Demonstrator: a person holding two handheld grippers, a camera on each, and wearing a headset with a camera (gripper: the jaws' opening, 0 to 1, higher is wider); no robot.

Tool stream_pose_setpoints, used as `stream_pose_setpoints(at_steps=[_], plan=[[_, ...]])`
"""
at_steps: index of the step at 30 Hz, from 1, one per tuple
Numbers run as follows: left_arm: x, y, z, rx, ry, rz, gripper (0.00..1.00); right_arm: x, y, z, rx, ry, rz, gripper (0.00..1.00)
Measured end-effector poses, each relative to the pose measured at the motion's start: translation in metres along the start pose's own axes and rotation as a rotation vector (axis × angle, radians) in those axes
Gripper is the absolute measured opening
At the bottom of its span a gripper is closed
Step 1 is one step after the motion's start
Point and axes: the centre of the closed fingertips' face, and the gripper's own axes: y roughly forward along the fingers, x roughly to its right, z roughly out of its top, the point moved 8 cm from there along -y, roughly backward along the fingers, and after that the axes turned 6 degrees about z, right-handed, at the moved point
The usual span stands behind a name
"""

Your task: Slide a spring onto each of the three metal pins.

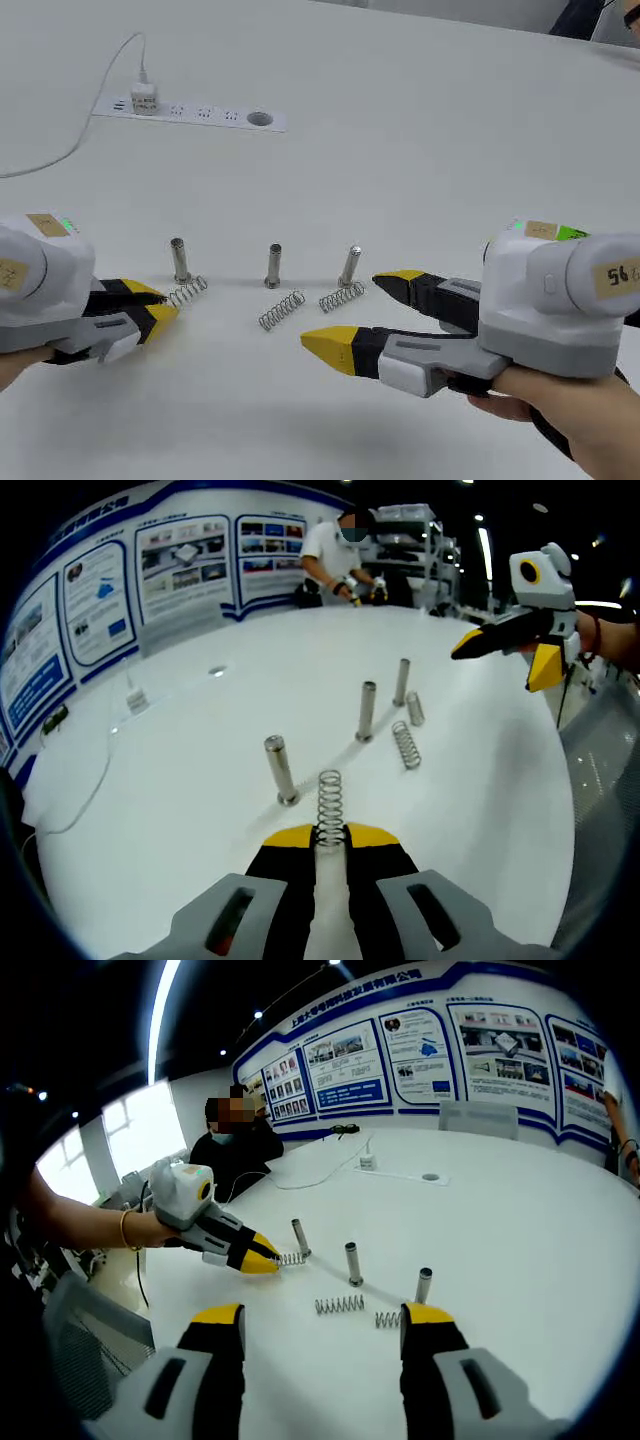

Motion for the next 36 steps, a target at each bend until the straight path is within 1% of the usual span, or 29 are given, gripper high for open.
stream_pose_setpoints(at_steps=[4,8,14,17,21,22,23,25,26,29,30,31,32,36], plan=[[0.008,-0.007,0.005,0.029,0.004,-0.012,0.10,-0.003,0.003,0.004,0.012,0.008,0.013,0.63],[0.017,-0.014,0.011,0.065,0.001,-0.020,0.10,-0.004,0.006,0.007,0.026,0.028,0.022,0.62],[0.028,-0.022,0.018,0.106,-0.007,-0.030,0.10,-0.006,0.008,0.013,0.056,0.062,0.037,0.59],[0.033,-0.024,0.023,0.144,-0.046,-0.040,0.10,-0.008,0.011,0.017,0.078,0.087,0.052,0.58],[0.038,-0.027,0.030,0.179,-0.063,-0.040,0.10,-0.010,0.014,0.022,0.113,0.133,0.071,0.55],[0.039,-0.028,0.031,0.190,-0.081,-0.043,0.10,-0.010,0.015,0.023,0.119,0.141,0.076,0.55],[0.041,-0.028,0.034,0.211,-0.110,-0.054,0.10,-0.011,0.016,0.025,0.129,0.154,0.082,0.54],[0.042,-0.030,0.035,0.228,-0.123,-0.054,0.10,-0.012,0.018,0.026,0.135,0.163,0.088,0.53],[0.044,-0.031,0.036,0.237,-0.143,-0.059,0.10,-0.012,0.019,0.027,0.138,0.166,0.091,0.53],[0.046,-0.032,0.036,0.252,-0.166,-0.066,0.10,-0.014,0.021,0.028,0.147,0.194,0.104,0.53],[0.048,-0.032,0.035,0.263,-0.222,-0.081,0.10,-0.016,0.023,0.028,0.148,0.204,0.113,0.52],[0.048,-0.033,0.036,0.279,-0.246,-0.090,0.10,-0.016,0.024,0.028,0.148,0.207,0.117,0.51],[0.048,-0.034,0.036,0.299,-0.263,-0.089,0.10,-0.018,0.025,0.028,0.149,0.212,0.119,0.50],[0.049,-0.037,0.033,0.312,-0.280,-0.085,0.10,-0.023,0.029,0.030,0.174,0.256,0.145,0.46]])
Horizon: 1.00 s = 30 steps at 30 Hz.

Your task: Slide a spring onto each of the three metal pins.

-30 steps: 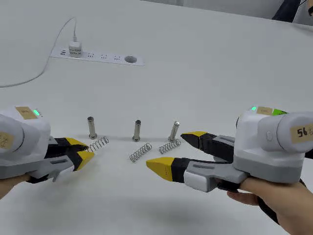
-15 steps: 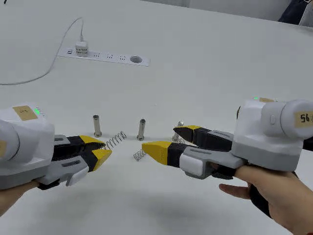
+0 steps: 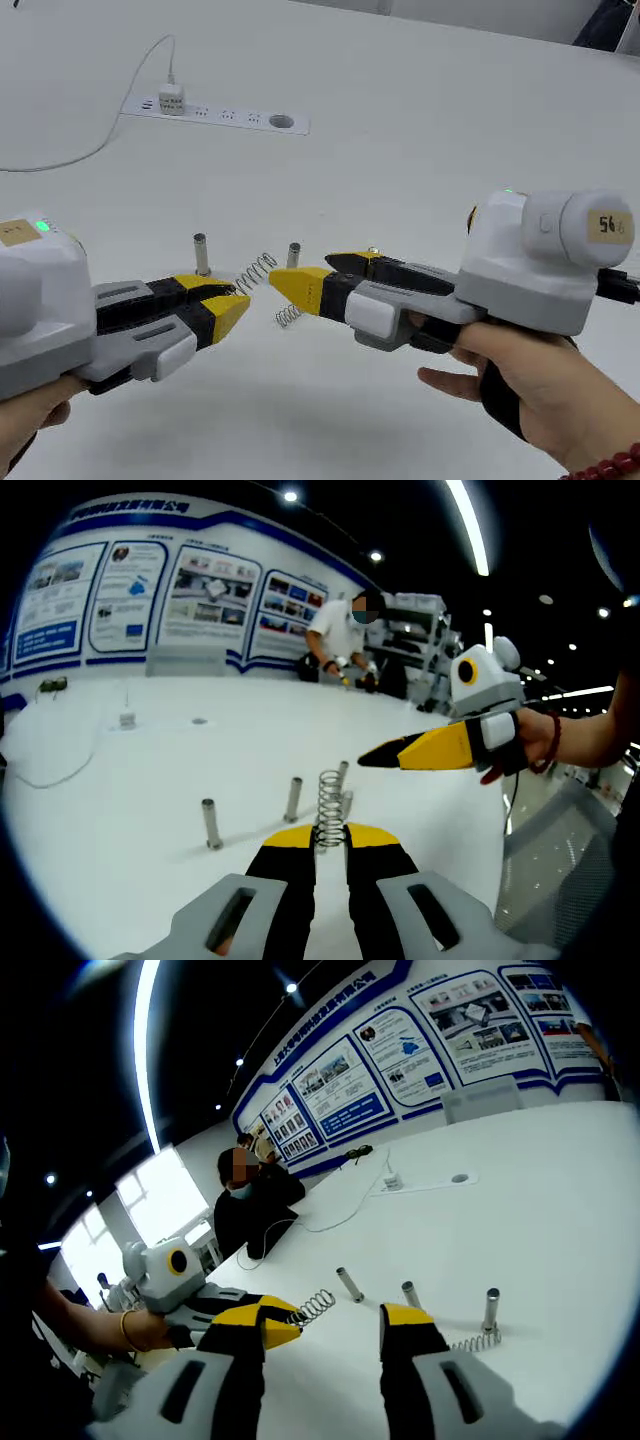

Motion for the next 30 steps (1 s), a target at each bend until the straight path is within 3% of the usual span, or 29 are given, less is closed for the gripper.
stream_pose_setpoints(at_steps=[9,14,30], plan=[[0.009,-0.006,0.001,0.061,-0.034,-0.013,0.10,-0.006,0.012,-0.003,0.023,0.071,0.039,0.34],[0.012,-0.007,0.002,0.071,-0.039,-0.022,0.10,-0.007,0.016,-0.006,0.043,0.155,0.049,0.27],[0.018,-0.010,0.008,0.104,-0.031,-0.056,0.10,-0.008,0.019,-0.010,0.081,0.314,0.101,0.13]])
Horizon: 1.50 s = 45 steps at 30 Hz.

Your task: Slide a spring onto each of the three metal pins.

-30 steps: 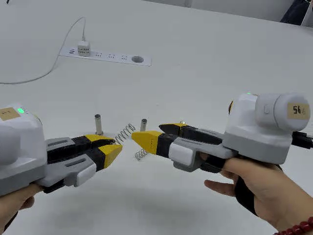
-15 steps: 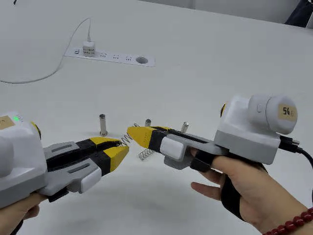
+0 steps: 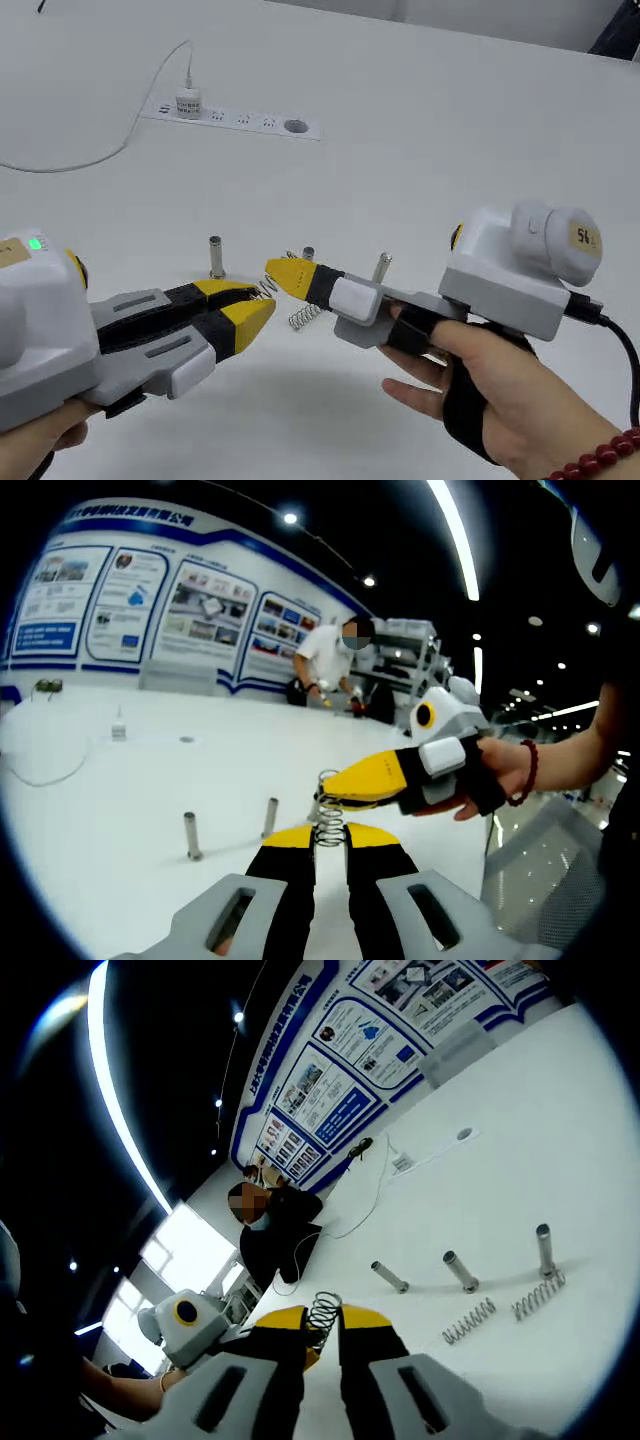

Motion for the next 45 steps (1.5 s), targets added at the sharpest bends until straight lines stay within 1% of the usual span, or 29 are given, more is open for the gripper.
stream_pose_setpoints(at_steps=[3,6,7,10,13,16,18,19,21,24,28,32,37,42,45], plan=[[0.000,-0.001,0.001,-0.003,0.007,-0.003,0.10,-0.001,0.000,0.000,0.006,0.014,0.020,0.12],[0.001,-0.001,0.001,-0.020,0.045,0.000,0.10,-0.004,0.000,0.001,0.016,0.027,0.045,0.11],[0.002,-0.001,0.002,-0.017,0.047,0.002,0.10,-0.003,0.000,0.001,0.011,0.006,0.042,0.11],[0.001,0.000,0.001,-0.023,0.053,0.004,0.10,-0.004,0.001,0.000,0.005,-0.007,0.041,0.11],[0.001,0.000,0.001,-0.028,0.066,0.008,0.11,-0.005,0.001,0.000,0.000,-0.042,0.041,0.11],[0.001,0.001,0.001,-0.043,0.082,0.016,0.11,-0.007,0.003,0.000,-0.016,-0.092,0.036,0.11],[0.000,0.001,0.001,-0.057,0.103,0.028,0.12,-0.007,0.004,0.001,-0.028,-0.127,0.025,0.11],[-0.001,0.001,0.001,-0.069,0.120,0.041,0.13,-0.008,0.004,0.001,-0.033,-0.152,0.018,0.11],[-0.004,0.000,-0.002,-0.102,0.184,0.064,0.16,-0.009,0.005,0.003,-0.033,-0.188,0.008,0.11],[-0.004,-0.001,-0.005,-0.130,0.226,0.070,0.19,-0.011,0.007,0.006,-0.042,-0.245,-0.003,0.11],[-0.004,-0.004,-0.007,-0.147,0.246,0.072,0.25,-0.013,0.010,0.010,-0.058,-0.331,0.008,0.11],[-0.006,-0.007,-0.011,-0.165,0.259,0.083,0.28,-0.014,0.015,0.013,-0.073,-0.426,-0.005,0.11],[-0.007,-0.010,-0.014,-0.186,0.276,0.093,0.31,-0.014,0.024,0.017,-0.083,-0.472,-0.017,0.11],[-0.008,-0.011,-0.016,-0.188,0.270,0.100,0.34,-0.011,0.032,0.022,-0.079,-0.526,-0.033,0.11],[-0.009,-0.013,-0.017,-0.192,0.271,0.105,0.37,-0.010,0.037,0.025,-0.072,-0.544,-0.038,0.11]])
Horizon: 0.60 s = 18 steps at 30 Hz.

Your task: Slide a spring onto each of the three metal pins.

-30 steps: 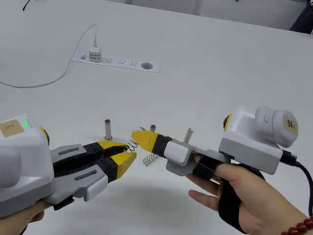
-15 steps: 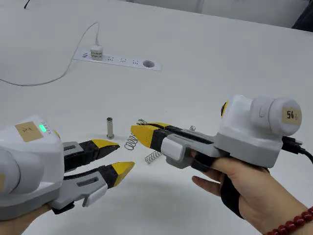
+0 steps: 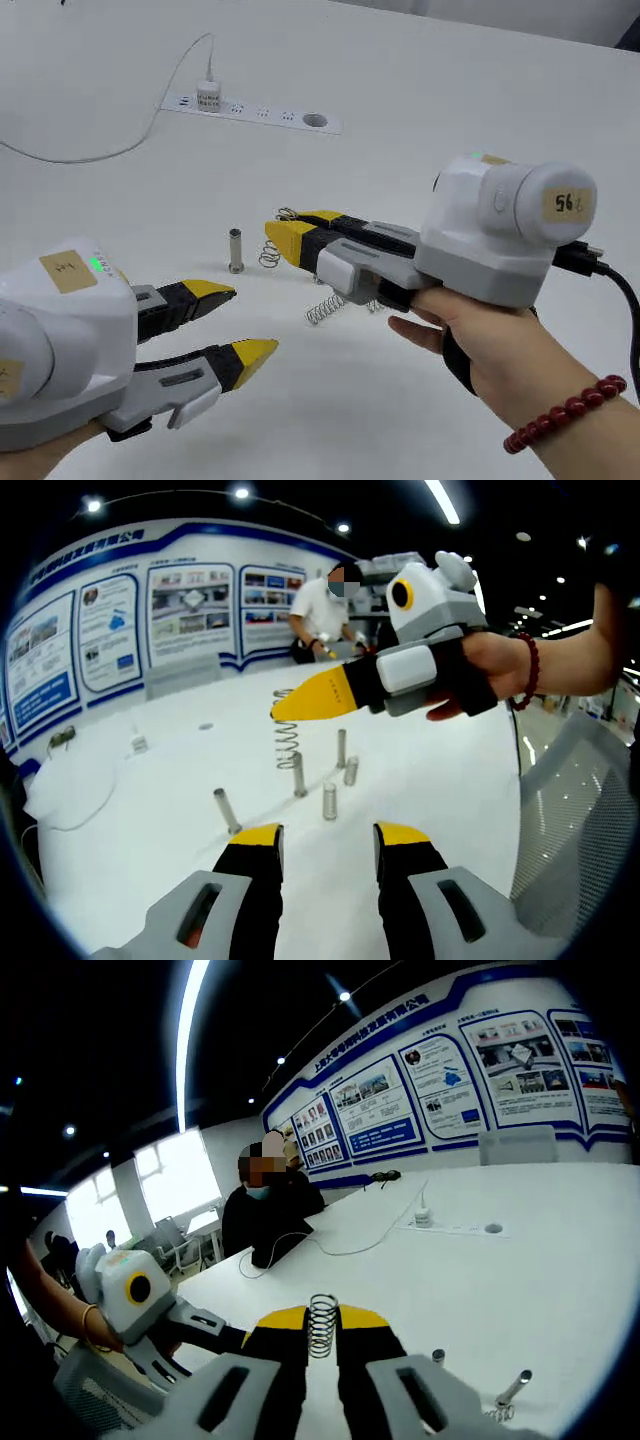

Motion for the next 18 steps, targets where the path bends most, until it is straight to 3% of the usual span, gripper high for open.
stream_pose_setpoints(at_steps=[5,18], plan=[[0.000,-0.001,-0.003,-0.012,0.007,0.009,0.41,0.007,0.008,0.004,0.013,-0.023,-0.029,0.11],[0.000,-0.001,-0.011,-0.023,0.005,0.012,0.51,0.022,0.029,0.001,0.034,0.003,-0.070,0.11]])
